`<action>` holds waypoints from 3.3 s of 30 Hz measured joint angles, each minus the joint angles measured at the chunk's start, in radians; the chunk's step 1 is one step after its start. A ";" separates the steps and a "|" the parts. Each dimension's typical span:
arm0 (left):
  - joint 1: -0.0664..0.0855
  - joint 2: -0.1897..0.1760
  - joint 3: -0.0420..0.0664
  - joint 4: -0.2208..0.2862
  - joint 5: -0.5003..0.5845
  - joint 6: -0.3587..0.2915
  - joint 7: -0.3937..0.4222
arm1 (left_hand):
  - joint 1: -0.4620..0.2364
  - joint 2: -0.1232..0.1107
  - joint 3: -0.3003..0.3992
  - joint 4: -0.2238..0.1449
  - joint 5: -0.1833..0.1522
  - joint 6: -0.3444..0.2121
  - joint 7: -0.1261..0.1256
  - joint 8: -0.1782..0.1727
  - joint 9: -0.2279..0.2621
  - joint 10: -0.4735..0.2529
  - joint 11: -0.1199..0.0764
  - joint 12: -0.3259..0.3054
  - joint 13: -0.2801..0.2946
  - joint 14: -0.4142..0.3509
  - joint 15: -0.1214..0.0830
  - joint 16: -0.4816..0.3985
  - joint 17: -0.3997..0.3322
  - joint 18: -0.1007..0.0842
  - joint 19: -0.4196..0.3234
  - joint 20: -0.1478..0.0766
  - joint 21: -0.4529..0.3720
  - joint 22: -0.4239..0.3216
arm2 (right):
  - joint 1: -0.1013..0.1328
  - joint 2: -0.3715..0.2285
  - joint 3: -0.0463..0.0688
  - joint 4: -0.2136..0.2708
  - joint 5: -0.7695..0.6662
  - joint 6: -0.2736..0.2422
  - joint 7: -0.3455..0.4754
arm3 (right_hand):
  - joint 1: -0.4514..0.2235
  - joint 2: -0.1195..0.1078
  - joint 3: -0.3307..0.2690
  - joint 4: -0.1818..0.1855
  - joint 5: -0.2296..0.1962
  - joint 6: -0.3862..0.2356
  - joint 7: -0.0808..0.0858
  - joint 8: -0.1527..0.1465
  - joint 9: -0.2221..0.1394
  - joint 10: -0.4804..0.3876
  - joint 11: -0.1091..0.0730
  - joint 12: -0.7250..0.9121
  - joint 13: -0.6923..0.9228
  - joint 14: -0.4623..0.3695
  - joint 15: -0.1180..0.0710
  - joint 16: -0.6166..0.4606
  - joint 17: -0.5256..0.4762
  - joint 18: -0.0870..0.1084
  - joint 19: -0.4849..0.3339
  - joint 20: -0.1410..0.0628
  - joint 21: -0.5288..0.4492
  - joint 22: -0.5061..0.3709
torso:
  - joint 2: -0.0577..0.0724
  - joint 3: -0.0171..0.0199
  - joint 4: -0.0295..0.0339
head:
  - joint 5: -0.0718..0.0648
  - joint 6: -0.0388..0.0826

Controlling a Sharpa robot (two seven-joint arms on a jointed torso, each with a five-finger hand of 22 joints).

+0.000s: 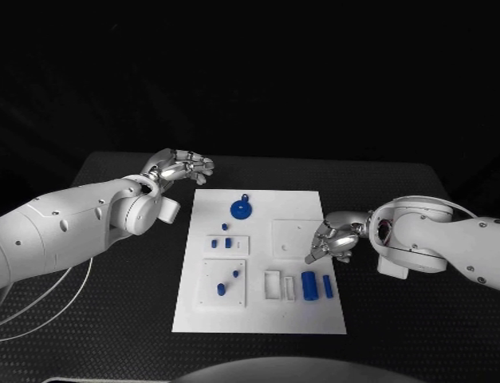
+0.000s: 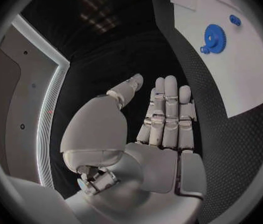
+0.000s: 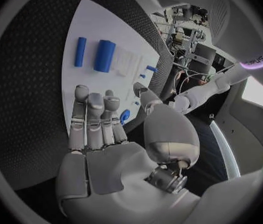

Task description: Assemble the parts on the task board

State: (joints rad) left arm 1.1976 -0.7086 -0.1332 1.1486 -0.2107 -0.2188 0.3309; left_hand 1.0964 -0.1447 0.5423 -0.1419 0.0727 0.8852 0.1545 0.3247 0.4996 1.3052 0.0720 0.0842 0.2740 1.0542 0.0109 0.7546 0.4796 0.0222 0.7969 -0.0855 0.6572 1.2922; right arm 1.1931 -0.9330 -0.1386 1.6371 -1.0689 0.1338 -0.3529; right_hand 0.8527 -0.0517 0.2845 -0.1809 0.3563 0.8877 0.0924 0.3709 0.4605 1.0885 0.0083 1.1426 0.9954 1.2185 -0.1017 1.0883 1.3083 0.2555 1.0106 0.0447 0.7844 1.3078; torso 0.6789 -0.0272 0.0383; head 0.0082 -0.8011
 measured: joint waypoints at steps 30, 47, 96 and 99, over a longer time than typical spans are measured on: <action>0.000 -0.011 -0.002 0.055 0.007 0.010 0.002 | -0.005 0.003 -0.001 0.006 0.000 0.001 0.001 0.000 -0.002 -0.003 0.003 -0.004 0.000 0.000 0.000 -0.003 0.005 0.000 0.000 0.000 -0.001 0.003 | -0.070 0.068 -0.037 -0.036 0.030 0.015 -0.157 | -0.117 0.019 0.010 -0.001 0.003 0.062 0.006 -0.011 0.033 0.054 -0.024 0.057 0.049 0.033 -0.011 0.092 -0.064 -0.009 0.040 -0.040 0.062 0.000 | -0.031 0.0007 -0.0118 | -0.005 -0.018; 0.000 -0.011 -0.002 0.062 0.008 0.015 0.000 | -0.005 0.003 -0.001 0.006 0.000 -0.003 0.004 0.000 -0.003 -0.003 0.003 -0.004 0.000 0.000 0.000 -0.005 0.006 0.000 0.000 0.000 -0.004 0.004 | -0.108 0.154 -0.040 -0.113 0.028 -0.037 -0.169 | -0.152 0.005 0.024 -0.001 -0.046 0.077 0.008 -0.020 0.041 0.054 -0.024 0.057 0.053 0.028 -0.014 0.108 -0.086 -0.001 0.036 -0.044 0.062 0.000 | -0.031 0.0000 -0.0126 | -0.001 -0.026; 0.000 -0.016 -0.003 0.067 0.008 0.020 -0.007 | -0.009 -0.001 -0.001 0.006 0.000 -0.010 0.011 0.000 -0.005 -0.007 0.006 -0.008 -0.001 0.000 0.000 -0.010 0.011 0.000 0.000 0.000 -0.004 0.007 | -0.080 0.108 -0.047 -0.021 0.053 -0.107 -0.186 | -0.116 -0.008 0.180 -0.041 0.054 0.102 0.001 -0.048 0.048 0.080 -0.023 0.041 0.067 0.019 -0.016 0.159 -0.155 -0.007 0.047 -0.043 0.083 0.000 | -0.031 -0.0013 -0.0147 | 0.009 -0.022; 0.000 -0.016 -0.003 0.067 0.008 0.020 -0.008 | -0.009 -0.001 -0.001 0.006 0.000 -0.010 0.011 0.000 -0.005 -0.007 0.006 -0.008 0.000 0.000 0.000 -0.010 0.011 0.000 0.000 0.000 -0.004 0.007 | -0.056 0.104 -0.047 -0.004 0.073 -0.112 -0.188 | -0.121 -0.012 0.182 -0.038 0.054 0.105 0.003 -0.043 0.051 0.080 -0.023 0.041 0.067 0.017 -0.017 0.162 -0.157 -0.007 0.047 -0.043 0.085 0.000 | -0.031 -0.0013 -0.0149 | 0.010 -0.021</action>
State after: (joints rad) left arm 1.1979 -0.7242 -0.1357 1.2159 -0.2023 -0.1986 0.3233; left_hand 1.0874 -0.1455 0.5415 -0.1355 0.0727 0.8753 0.1659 0.3246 0.4942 1.2987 0.0784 0.0765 0.2735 1.0541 0.0109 0.7442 0.4903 0.0222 0.7969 -0.0855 0.6536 1.2994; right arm 1.1374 -0.8294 -0.1853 1.6335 -0.9957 0.0219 -0.5413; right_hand 0.7321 -0.0634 0.4669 -0.2193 0.4103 0.9927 0.0956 0.3279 0.5111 1.1688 -0.0143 1.1838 1.0625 1.2359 -0.1189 1.2499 1.1517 0.2483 1.0573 0.0015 0.8694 1.3079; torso 0.6481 -0.0286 0.0234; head 0.0183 -0.8217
